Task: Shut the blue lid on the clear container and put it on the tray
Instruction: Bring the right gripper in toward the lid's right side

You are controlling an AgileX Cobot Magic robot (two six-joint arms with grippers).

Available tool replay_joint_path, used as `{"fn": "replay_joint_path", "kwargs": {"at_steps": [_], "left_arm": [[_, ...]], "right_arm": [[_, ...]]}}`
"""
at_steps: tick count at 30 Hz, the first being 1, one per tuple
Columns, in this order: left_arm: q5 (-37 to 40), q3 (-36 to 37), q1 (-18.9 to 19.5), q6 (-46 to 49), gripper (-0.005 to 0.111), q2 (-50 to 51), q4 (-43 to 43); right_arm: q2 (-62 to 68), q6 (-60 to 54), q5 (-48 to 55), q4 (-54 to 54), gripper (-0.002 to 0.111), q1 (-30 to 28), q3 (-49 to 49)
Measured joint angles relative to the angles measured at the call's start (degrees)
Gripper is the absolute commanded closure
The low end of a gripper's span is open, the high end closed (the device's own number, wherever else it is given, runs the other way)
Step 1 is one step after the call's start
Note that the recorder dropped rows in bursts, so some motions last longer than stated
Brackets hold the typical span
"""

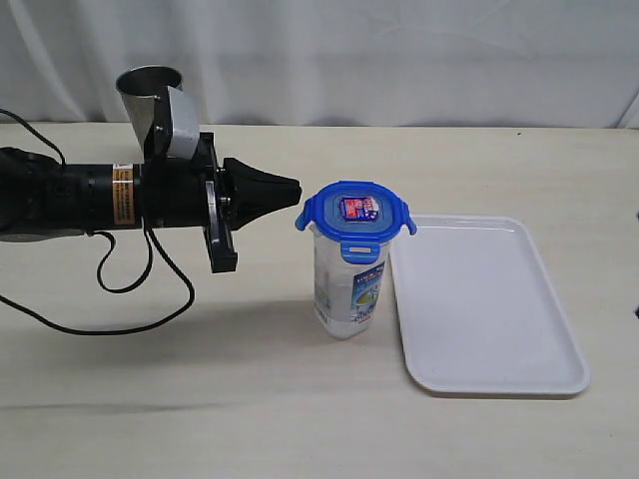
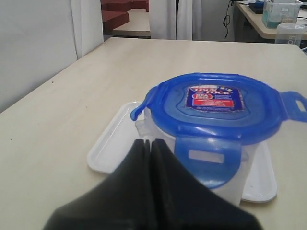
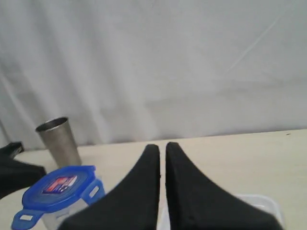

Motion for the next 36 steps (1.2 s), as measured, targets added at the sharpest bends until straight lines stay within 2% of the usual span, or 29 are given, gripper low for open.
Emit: {"fn": "replay_joint_path", "kwargs": {"at_steps": [6,10,13,17,21,24,27,36], "left_arm": [[1.4,0.0,0.0,0.0,0.107,0.0,0.0],[2.0,0.0,0.0,0.0,0.107,0.0,0.0],[2.0,0.0,0.0,0.0,0.107,0.0,0.0],[2.0,0.0,0.0,0.0,0.107,0.0,0.0],[2.4,0.0,0.0,0.0,0.107,0.0,0.0],[2.4,0.0,0.0,0.0,0.107,0.0,0.0],[2.5,0.0,0.0,0.1,0.107,0.0,0.0],[3.1,0.0,0.0,0.2,0.107,0.0,-4.9]], "right_arm": [[16.9,19.9,-9.3,-28.5,0.104,0.0,-9.8],[26.1,24.6,-16.7,-40.5,0.104,-1.6,-15.9],[31.3,24.9,-26.2,-47.4,0.104,-6.4,-18.4],[37.8,23.6,-43.3,-54.2,0.104,-17.1,-20.2],[45.1,20.9,-47.2,-56.2,0.104,-23.0,-21.2],[51.4,15.8,-47.6,-56.3,0.104,-22.4,-21.3],[55.7,10.0,-47.6,-54.9,0.104,-19.1,-21.8],[56.4,6.1,-47.9,-58.8,0.104,-11.7,-23.5]]}}
